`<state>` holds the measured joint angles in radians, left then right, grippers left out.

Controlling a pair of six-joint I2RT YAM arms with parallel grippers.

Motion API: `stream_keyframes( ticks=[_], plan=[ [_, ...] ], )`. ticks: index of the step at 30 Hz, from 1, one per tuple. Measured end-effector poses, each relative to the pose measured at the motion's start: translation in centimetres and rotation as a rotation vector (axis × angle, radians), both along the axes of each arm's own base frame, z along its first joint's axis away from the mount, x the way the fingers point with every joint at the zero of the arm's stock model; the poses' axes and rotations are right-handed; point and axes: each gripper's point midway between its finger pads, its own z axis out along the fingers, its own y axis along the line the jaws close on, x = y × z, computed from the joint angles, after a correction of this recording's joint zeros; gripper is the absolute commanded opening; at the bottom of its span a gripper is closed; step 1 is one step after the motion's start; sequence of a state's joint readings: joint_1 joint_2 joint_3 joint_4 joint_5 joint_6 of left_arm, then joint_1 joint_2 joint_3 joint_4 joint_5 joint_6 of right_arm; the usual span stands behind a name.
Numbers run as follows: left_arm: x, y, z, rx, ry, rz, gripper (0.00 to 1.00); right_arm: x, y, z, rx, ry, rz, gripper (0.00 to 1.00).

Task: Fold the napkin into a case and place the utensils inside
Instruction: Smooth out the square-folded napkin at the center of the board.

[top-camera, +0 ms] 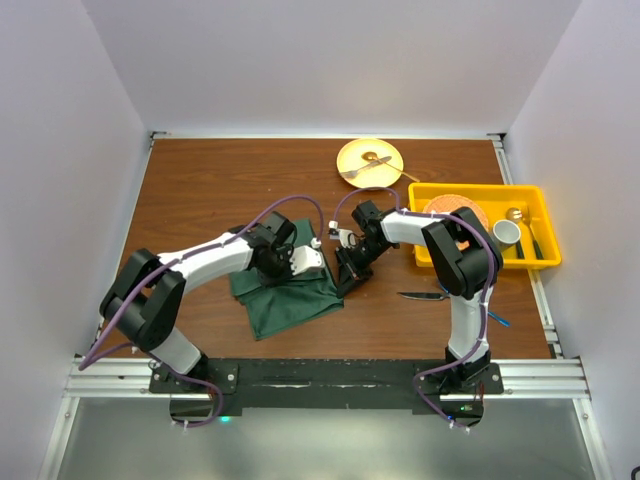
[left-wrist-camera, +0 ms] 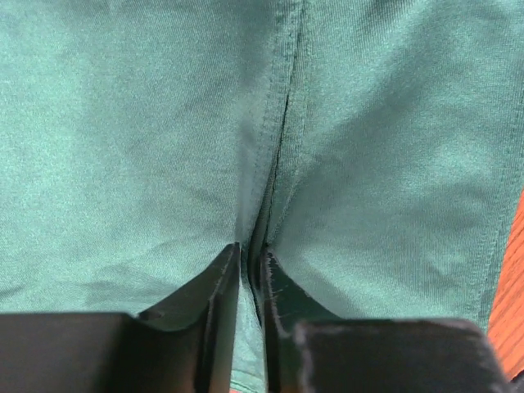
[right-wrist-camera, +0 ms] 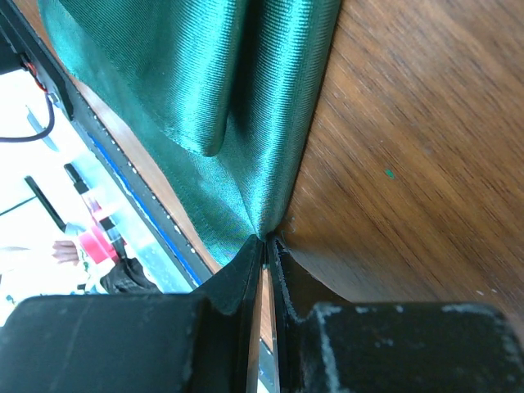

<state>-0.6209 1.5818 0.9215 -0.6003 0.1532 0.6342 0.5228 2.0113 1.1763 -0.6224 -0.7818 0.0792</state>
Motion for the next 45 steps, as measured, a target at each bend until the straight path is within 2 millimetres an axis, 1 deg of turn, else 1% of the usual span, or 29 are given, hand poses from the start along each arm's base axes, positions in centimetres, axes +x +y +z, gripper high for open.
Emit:
stream_keyframes(
  ticks=[1, 2, 3, 8, 13, 19, 23, 26, 29, 33, 34, 37, 40, 45],
  plan=[
    [0.1, 0.0, 0.0, 0.001, 0.0, -0.002, 0.09, 0.0, 0.0, 0.0, 0.0, 0.0, 0.0, 0.11],
    [0.1, 0.1, 0.0, 0.002, 0.002, -0.003, 0.02, 0.0, 0.0, 0.0, -0.001, 0.001, 0.0, 0.12],
    [0.1, 0.1, 0.0, 0.001, 0.005, -0.002, 0.0, 0.0, 0.0, 0.0, -0.001, 0.002, 0.0, 0.12],
    [-0.3, -0.5, 0.6, -0.023, 0.033, -0.02, 0.0, 0.0, 0.0, 0.0, 0.0, 0.006, 0.0, 0.11],
    [-1.0, -1.5, 2.0, -0.074, 0.08, -0.041, 0.0, 0.0, 0.0, 0.0, 0.0, 0.007, 0.0, 0.11],
    [-2.6, -2.3, 3.6, -0.133, 0.134, -0.067, 0.0, 0.0, 0.0, 0.0, 0.0, 0.01, 0.0, 0.12],
    [-3.8, -2.6, 3.8, -0.151, 0.177, -0.083, 0.0, 0.0, 0.1, 0.1, 0.004, 0.013, 0.002, 0.22],
    [-4.2, -2.8, 3.9, -0.161, 0.197, -0.084, 0.0, -0.1, 0.0, 0.3, -0.004, 0.014, 0.013, 0.27],
    [-4.5, -3.0, 3.9, -0.171, 0.214, -0.073, 0.0, -0.1, -0.5, 0.6, -0.027, 0.001, 0.042, 0.27],
    [-4.7, -3.2, 4.0, -0.179, 0.223, -0.068, 0.0, 0.1, -1.5, 0.6, -0.069, -0.014, 0.065, 0.26],
    [-4.7, -3.2, 4.0, -0.182, 0.226, -0.068, 0.0, 0.1, -1.7, 0.6, -0.076, -0.012, 0.066, 0.23],
    [-4.9, -3.4, 4.1, -0.187, 0.232, -0.071, 0.0, 0.1, -2.8, 0.6, -0.101, 0.003, 0.06, 0.18],
    [-5.3, -3.6, 4.2, -0.196, 0.243, -0.073, 0.0, 0.1, -3.2, 0.8, -0.106, 0.02, 0.047, 0.17],
    [-6.0, -4.1, 4.4, -0.209, 0.264, -0.081, 0.0, 0.2, -3.3, 0.9, -0.106, 0.019, 0.043, 0.17]
  ],
)
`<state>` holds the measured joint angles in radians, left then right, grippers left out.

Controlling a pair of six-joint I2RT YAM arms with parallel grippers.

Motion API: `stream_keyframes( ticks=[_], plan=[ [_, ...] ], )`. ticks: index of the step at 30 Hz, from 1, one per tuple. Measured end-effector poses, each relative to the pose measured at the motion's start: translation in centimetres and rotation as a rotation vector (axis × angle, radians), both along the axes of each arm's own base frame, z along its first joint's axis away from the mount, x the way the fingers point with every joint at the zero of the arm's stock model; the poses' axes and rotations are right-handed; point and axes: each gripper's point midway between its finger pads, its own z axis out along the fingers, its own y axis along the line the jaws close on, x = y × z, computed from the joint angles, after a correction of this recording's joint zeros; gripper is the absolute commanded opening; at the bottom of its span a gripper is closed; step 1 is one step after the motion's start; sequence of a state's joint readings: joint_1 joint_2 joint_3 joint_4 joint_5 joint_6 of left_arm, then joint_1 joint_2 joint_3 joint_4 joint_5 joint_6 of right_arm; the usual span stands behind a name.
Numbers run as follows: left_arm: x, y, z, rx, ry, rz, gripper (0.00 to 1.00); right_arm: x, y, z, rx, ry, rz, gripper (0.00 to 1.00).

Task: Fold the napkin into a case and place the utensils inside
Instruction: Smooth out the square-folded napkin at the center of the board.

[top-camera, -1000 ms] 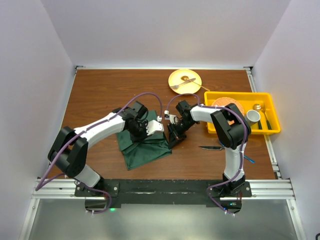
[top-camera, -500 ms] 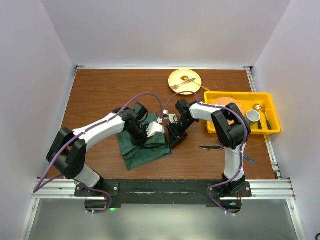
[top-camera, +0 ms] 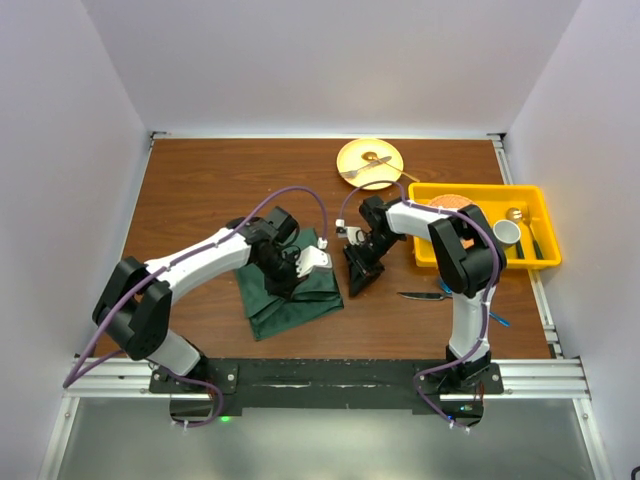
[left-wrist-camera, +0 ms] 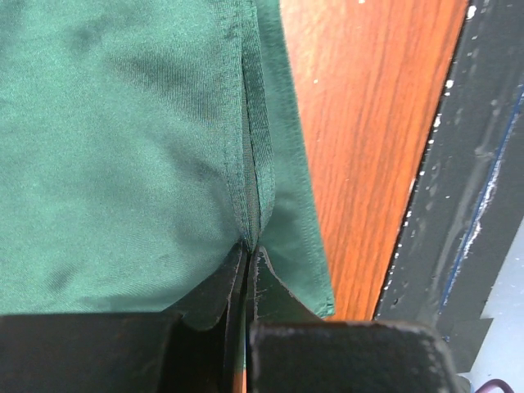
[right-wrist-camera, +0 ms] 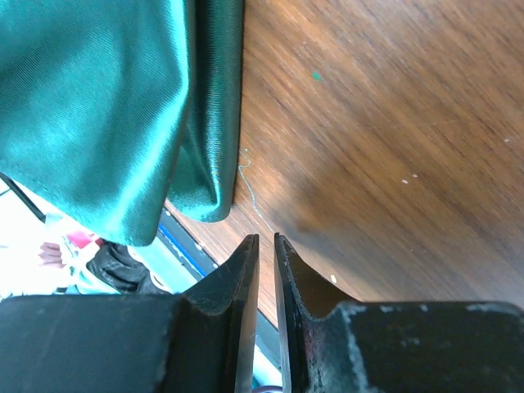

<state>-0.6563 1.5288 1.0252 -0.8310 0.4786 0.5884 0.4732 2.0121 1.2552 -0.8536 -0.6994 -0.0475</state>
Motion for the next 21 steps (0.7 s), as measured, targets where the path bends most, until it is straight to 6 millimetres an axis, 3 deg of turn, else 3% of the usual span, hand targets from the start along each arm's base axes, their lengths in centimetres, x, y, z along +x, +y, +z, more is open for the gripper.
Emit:
stream_keyframes(
  ticks=[9, 21],
  plan=[
    [-0.6, -0.8, 0.2, -0.018, 0.009, -0.012, 0.0, 0.1, 0.2, 0.4, 0.013, -0.007, -0.002, 0.2],
    [-1.9, -0.6, -1.5, -0.007, 0.028, -0.029, 0.0, -0.1, 0.5, 0.8, 0.038, 0.006, -0.004, 0.25]
  ],
)
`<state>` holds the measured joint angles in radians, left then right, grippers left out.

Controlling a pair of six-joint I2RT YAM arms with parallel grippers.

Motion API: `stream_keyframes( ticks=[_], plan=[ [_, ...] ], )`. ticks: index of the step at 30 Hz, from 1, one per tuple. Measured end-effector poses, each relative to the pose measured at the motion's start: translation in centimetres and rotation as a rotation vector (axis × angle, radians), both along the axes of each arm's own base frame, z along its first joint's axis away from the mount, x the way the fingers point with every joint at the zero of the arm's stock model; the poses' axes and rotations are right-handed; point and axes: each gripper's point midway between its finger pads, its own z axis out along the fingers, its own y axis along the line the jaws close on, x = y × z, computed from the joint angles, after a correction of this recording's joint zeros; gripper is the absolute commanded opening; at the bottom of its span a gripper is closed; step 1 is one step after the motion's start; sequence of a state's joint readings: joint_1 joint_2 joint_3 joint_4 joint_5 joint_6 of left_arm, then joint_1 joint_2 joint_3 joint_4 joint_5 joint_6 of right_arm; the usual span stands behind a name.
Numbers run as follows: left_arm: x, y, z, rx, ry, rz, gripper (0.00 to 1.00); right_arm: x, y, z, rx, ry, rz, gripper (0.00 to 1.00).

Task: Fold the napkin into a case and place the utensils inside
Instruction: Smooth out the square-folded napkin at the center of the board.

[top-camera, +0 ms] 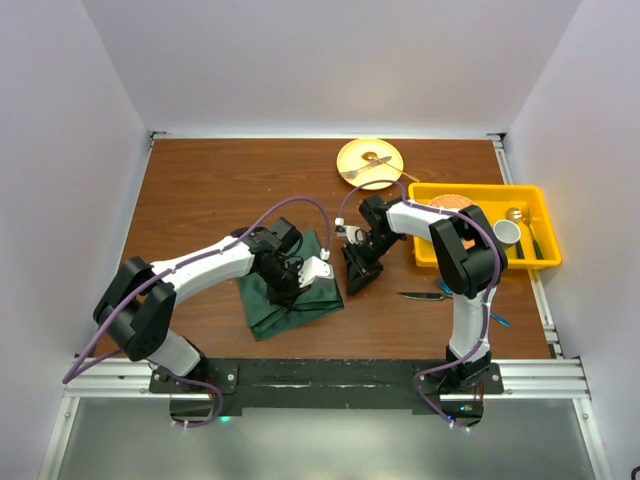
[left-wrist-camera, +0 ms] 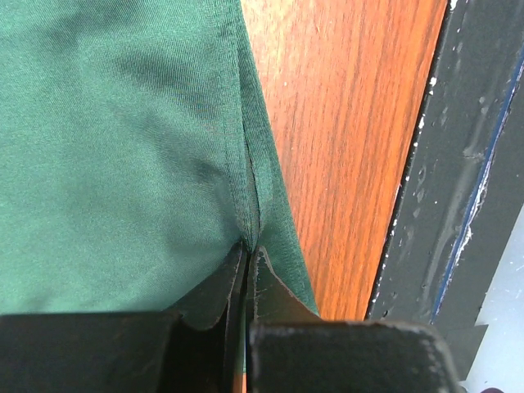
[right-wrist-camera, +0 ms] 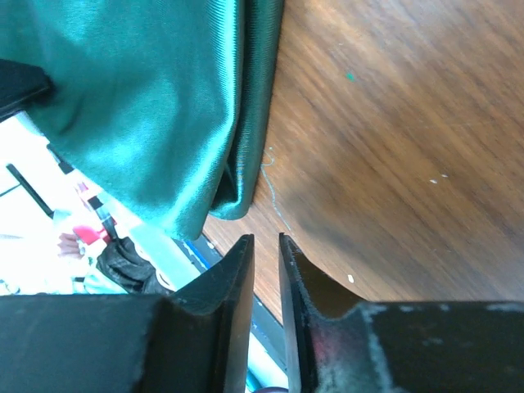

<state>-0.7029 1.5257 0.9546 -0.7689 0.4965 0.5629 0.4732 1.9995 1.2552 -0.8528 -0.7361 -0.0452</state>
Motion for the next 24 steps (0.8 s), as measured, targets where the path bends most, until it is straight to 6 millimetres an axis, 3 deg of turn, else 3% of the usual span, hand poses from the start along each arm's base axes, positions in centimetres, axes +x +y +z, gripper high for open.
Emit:
stream_keyframes(
  ticks=[3, 8, 12, 20, 24],
  plan=[
    [-0.1, 0.0, -0.3, 0.0, 0.002, -0.001, 0.0, -0.1, 0.2, 0.2, 0.016, 0.008, -0.001, 0.27],
    [-0.3, -0.1, -1.0, 0.004, 0.008, -0.006, 0.0, -0.1, 0.4, 0.4, 0.031, 0.014, -0.002, 0.41],
    [-0.4, -0.1, -1.6, 0.01, 0.015, -0.01, 0.06, 0.0, 0.7, 0.6, 0.041, 0.019, -0.009, 0.46],
    [-0.3, -0.1, -2.4, 0.017, 0.017, -0.009, 0.13, 0.0, 1.5, 0.6, 0.065, 0.032, -0.013, 0.47],
    [-0.4, 0.0, -2.7, 0.024, 0.021, -0.009, 0.14, -0.4, 2.1, 0.3, 0.07, 0.047, -0.002, 0.42]
  ],
)
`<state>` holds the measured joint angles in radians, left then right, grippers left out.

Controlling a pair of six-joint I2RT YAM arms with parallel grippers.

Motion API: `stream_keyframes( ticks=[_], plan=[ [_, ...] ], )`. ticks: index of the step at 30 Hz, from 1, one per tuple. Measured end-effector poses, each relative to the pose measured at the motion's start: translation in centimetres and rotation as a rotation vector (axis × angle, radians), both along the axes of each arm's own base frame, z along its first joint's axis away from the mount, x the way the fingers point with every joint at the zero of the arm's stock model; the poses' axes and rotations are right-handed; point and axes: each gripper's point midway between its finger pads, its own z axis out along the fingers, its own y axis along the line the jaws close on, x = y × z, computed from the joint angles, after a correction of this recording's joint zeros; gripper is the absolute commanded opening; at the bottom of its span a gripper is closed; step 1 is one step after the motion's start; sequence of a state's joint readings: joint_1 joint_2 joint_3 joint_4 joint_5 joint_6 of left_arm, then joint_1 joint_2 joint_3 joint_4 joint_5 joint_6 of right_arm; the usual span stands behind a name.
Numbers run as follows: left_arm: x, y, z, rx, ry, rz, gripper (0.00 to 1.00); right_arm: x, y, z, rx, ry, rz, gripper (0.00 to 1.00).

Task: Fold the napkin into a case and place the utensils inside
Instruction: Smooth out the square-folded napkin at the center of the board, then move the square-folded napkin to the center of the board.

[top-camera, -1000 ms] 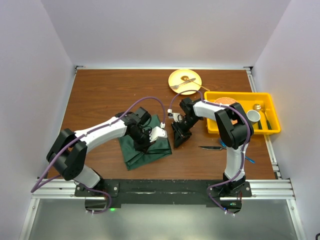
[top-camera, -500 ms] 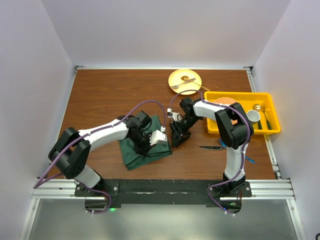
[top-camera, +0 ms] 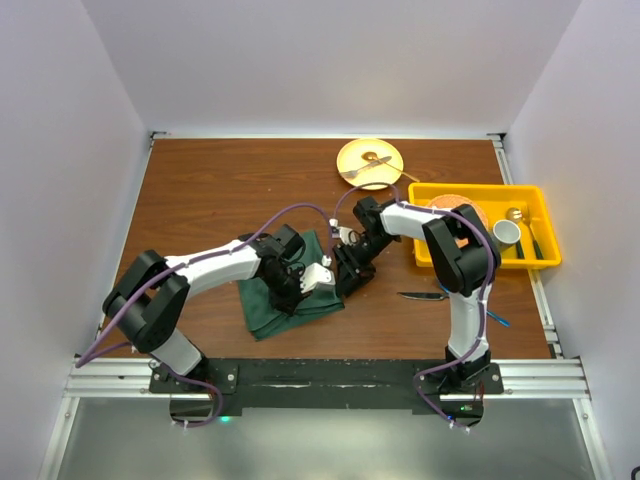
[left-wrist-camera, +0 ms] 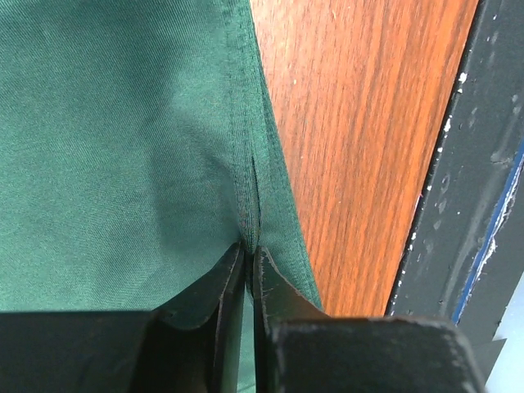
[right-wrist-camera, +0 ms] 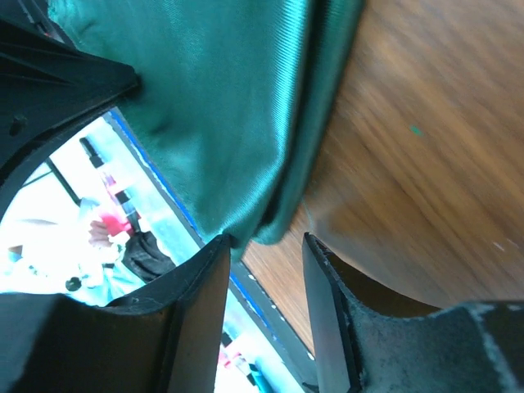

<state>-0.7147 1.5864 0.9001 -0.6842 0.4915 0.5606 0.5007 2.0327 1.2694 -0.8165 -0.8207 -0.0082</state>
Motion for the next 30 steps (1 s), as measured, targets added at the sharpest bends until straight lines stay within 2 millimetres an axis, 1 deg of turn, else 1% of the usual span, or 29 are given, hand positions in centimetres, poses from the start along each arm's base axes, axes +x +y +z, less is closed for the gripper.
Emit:
stream_keyframes(
  ticks=[1, 3, 4, 5, 6, 7, 8, 9, 11, 12, 13, 14, 16, 17, 18, 19, 21, 23, 24, 26, 27, 30],
  plan=[
    [0.0, 0.0, 0.0, 0.0, -0.001, 0.0, 0.14, -0.2, 0.2, 0.0, 0.002, 0.006, 0.003, 0.37],
    [0.0, 0.0, -0.1, -0.002, -0.003, 0.0, 0.16, -0.5, 0.5, -0.2, 0.003, 0.013, 0.011, 0.33],
    [0.0, 0.0, -0.2, -0.002, -0.003, 0.0, 0.18, -0.6, 0.6, -0.4, 0.001, 0.017, 0.013, 0.28],
    [-0.1, 0.1, -0.2, 0.0, -0.001, 0.0, 0.22, -0.8, 0.8, -0.5, 0.0, 0.022, 0.018, 0.25],
    [-0.1, 0.1, -0.3, 0.002, 0.001, 0.0, 0.24, -0.9, 0.9, -0.8, -0.003, 0.027, 0.02, 0.19],
    [-0.1, 0.1, -0.3, 0.003, 0.001, 0.0, 0.31, -1.1, 0.9, -1.0, -0.006, 0.033, 0.024, 0.1],
    [-0.1, 0.1, -0.3, 0.003, 0.001, 0.001, 0.35, -1.2, 1.0, -1.2, -0.011, 0.042, 0.025, 0.04],
    [-0.1, 0.1, -0.3, 0.002, 0.002, 0.001, 0.38, -1.3, 1.0, -1.4, -0.015, 0.047, 0.027, 0.0],
    [-0.1, 0.1, -0.3, 0.0, 0.0, 0.002, 0.46, -1.4, 0.9, -1.6, -0.021, 0.053, 0.028, 0.0],
    [-0.1, 0.1, -0.2, -0.002, -0.001, 0.004, 0.52, -1.5, 0.9, -1.7, -0.026, 0.058, 0.027, 0.0],
    [-0.1, 0.0, 0.1, -0.008, -0.004, 0.01, 0.6, -1.5, 0.8, -1.8, -0.029, 0.06, 0.027, 0.0],
    [0.1, 0.0, 0.4, -0.018, -0.011, 0.02, 0.64, -1.5, 0.8, -1.8, -0.033, 0.064, 0.03, 0.0],
    [0.8, -0.1, 2.2, -0.074, -0.031, 0.058, 0.78, -1.2, 0.7, -1.9, -0.052, 0.059, 0.039, 0.0],
    [1.6, 0.0, 3.2, -0.106, -0.05, 0.085, 0.86, -0.7, 0.7, -1.8, -0.062, 0.047, 0.045, 0.0],
    [2.6, 0.3, 4.6, -0.15, -0.066, 0.129, 0.97, 0.0, 0.8, -1.9, -0.073, 0.021, 0.056, 0.0],
    [3.6, 0.5, 5.7, -0.182, -0.089, 0.161, 1.0, 0.6, 0.8, -1.8, -0.082, -0.005, 0.065, 0.0],
    [6.6, 1.8, 8.8, -0.275, -0.145, 0.27, 1.0, 2.8, 1.1, -1.7, -0.105, -0.085, 0.092, 0.0],
    [9.6, 3.9, 11.8, -0.354, -0.216, 0.388, 1.0, 5.6, 1.5, -1.6, -0.132, -0.186, 0.117, 0.0],
    [10.6, 4.9, 12.8, -0.379, -0.241, 0.439, 1.0, 7.0, 1.8, -1.5, -0.137, -0.236, 0.129, 0.0],
    [12.5, 6.9, 14.7, -0.43, -0.285, 0.554, 1.0, 9.6, 2.1, -1.4, -0.162, -0.325, 0.147, 0.0],
    [13.0, 7.6, 15.2, -0.445, -0.291, 0.599, 1.0, 11.0, 2.3, -1.3, -0.174, -0.374, 0.157, 0.0],
    [15.3, 10.1, 16.5, -0.506, -0.305, 0.766, 1.0, 13.4, 2.6, -1.3, -0.195, -0.446, 0.173, 0.0]
  ],
)
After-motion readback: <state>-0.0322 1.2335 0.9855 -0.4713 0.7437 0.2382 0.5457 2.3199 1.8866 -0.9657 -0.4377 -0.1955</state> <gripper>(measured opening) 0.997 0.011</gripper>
